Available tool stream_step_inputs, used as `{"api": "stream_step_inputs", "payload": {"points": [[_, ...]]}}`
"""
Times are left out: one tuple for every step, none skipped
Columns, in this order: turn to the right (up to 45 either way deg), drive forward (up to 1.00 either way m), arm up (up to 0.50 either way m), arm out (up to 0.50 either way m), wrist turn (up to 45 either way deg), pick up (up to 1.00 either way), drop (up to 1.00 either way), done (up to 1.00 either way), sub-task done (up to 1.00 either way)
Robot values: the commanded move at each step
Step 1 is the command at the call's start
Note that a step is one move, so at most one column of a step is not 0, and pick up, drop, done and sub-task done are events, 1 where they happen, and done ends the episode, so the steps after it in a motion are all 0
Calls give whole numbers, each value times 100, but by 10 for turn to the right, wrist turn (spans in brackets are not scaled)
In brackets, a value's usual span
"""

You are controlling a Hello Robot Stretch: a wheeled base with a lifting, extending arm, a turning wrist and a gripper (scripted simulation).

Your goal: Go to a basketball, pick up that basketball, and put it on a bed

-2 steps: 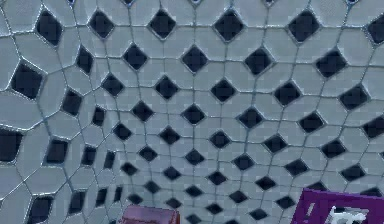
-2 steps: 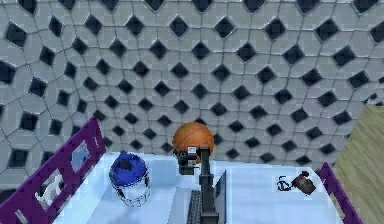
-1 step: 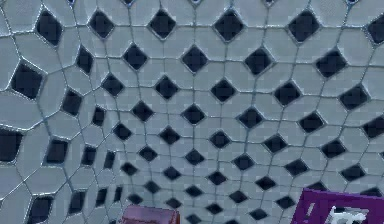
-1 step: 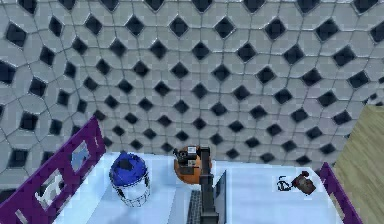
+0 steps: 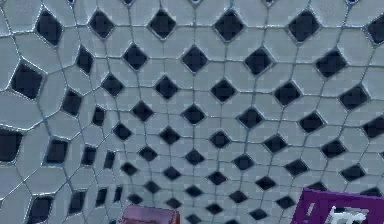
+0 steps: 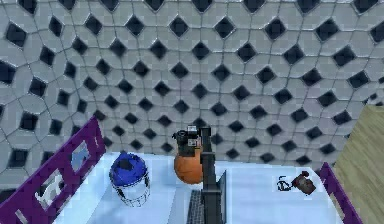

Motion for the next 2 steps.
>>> {"api": "stream_step_inputs", "payload": {"points": [[0, 0, 0, -8, 0, 0, 0, 0, 0], [0, 0, 0, 0, 0, 0, 0, 100, 0]]}}
